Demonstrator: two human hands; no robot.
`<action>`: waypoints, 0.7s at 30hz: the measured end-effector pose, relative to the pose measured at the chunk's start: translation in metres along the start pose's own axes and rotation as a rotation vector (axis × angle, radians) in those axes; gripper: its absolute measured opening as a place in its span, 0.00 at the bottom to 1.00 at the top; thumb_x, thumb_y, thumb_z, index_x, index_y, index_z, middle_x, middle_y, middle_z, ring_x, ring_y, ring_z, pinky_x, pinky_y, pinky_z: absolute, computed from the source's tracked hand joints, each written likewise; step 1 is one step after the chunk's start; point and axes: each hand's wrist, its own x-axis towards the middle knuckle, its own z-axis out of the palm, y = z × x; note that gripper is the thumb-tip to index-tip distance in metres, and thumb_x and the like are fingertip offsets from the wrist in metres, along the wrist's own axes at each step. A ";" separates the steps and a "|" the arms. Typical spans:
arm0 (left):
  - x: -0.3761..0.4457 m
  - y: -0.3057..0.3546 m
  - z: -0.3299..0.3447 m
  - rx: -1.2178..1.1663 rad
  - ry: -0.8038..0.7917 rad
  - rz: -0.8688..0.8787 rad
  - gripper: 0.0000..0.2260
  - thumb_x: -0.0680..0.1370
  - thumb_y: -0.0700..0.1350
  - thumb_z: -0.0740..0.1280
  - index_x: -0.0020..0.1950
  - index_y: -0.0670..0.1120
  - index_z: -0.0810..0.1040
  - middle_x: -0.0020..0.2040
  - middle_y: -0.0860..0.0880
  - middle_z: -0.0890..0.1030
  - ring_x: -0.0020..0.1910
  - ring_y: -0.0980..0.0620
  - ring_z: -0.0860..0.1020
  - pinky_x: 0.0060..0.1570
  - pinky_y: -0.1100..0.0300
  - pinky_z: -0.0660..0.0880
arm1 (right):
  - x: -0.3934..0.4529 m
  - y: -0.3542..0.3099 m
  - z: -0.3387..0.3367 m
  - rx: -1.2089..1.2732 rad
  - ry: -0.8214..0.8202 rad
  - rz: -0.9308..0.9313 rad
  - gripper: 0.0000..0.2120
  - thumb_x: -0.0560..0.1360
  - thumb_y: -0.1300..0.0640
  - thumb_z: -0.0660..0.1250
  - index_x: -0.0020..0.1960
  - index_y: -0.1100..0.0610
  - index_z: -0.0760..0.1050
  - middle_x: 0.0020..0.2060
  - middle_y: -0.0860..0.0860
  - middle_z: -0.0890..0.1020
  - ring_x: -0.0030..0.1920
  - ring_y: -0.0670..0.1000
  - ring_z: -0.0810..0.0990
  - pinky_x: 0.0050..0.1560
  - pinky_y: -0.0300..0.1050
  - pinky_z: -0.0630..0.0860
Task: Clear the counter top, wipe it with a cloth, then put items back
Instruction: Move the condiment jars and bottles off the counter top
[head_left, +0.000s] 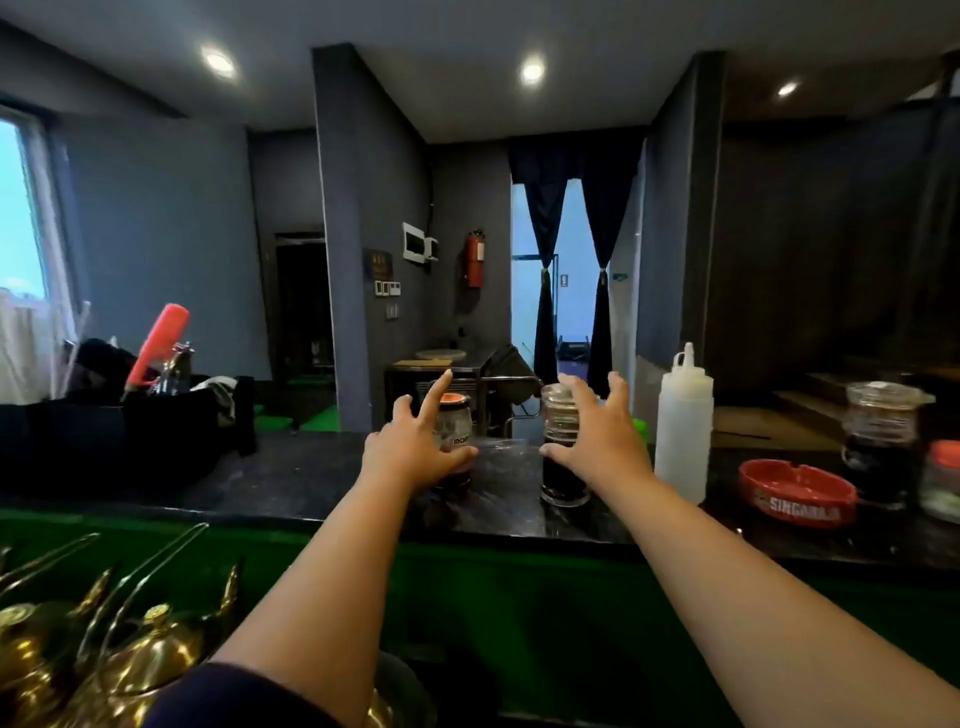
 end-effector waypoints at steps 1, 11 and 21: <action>0.005 0.000 0.004 -0.082 -0.036 -0.008 0.43 0.71 0.67 0.66 0.72 0.70 0.36 0.74 0.41 0.58 0.64 0.37 0.72 0.59 0.42 0.74 | 0.002 0.002 0.004 0.041 0.013 0.007 0.39 0.69 0.48 0.76 0.73 0.41 0.58 0.75 0.56 0.52 0.69 0.61 0.68 0.63 0.52 0.72; 0.008 0.009 0.027 -0.348 0.065 -0.029 0.28 0.74 0.50 0.71 0.68 0.63 0.61 0.60 0.44 0.67 0.44 0.47 0.74 0.45 0.53 0.77 | 0.002 0.011 0.016 0.298 0.051 -0.084 0.32 0.71 0.57 0.74 0.69 0.43 0.61 0.55 0.54 0.76 0.53 0.54 0.77 0.52 0.48 0.79; -0.110 0.064 -0.037 -0.389 0.133 0.031 0.27 0.72 0.50 0.73 0.67 0.61 0.64 0.58 0.45 0.68 0.47 0.46 0.75 0.47 0.55 0.77 | -0.075 0.008 -0.052 0.429 0.000 -0.228 0.31 0.71 0.55 0.75 0.67 0.43 0.63 0.56 0.51 0.78 0.53 0.52 0.78 0.52 0.47 0.78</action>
